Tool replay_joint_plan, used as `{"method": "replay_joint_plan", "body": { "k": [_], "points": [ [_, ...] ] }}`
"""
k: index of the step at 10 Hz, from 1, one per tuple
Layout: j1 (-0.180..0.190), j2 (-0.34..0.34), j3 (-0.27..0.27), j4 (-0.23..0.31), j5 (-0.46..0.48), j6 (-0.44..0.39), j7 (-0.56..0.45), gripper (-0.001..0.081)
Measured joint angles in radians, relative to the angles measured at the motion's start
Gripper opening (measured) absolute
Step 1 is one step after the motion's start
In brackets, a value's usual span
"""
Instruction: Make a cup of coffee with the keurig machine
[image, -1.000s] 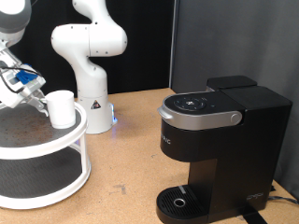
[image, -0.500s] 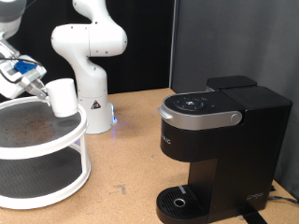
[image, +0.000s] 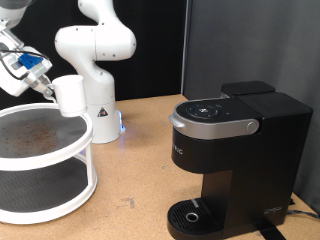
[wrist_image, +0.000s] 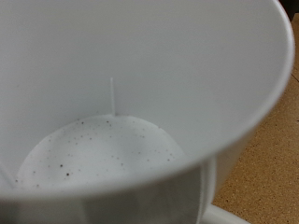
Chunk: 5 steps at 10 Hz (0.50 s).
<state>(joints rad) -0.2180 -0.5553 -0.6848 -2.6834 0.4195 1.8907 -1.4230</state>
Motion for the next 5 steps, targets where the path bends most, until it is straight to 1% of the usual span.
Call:
{"method": "replay_joint_plan", "body": {
  "k": [1, 2, 3, 5],
  "points": [
    [0.001, 0.0, 0.001, -0.007, 0.027, 0.01, 0.007, 0.0074],
    [0.006, 0.0, 0.014, -0.021, 0.074, 0.048, 0.036, 0.0074],
    [0.019, 0.001, 0.043, -0.038, 0.126, 0.107, 0.079, 0.0074],
    [0.064, 0.013, 0.108, -0.061, 0.226, 0.237, 0.16, 0.0074]
  ]
}}
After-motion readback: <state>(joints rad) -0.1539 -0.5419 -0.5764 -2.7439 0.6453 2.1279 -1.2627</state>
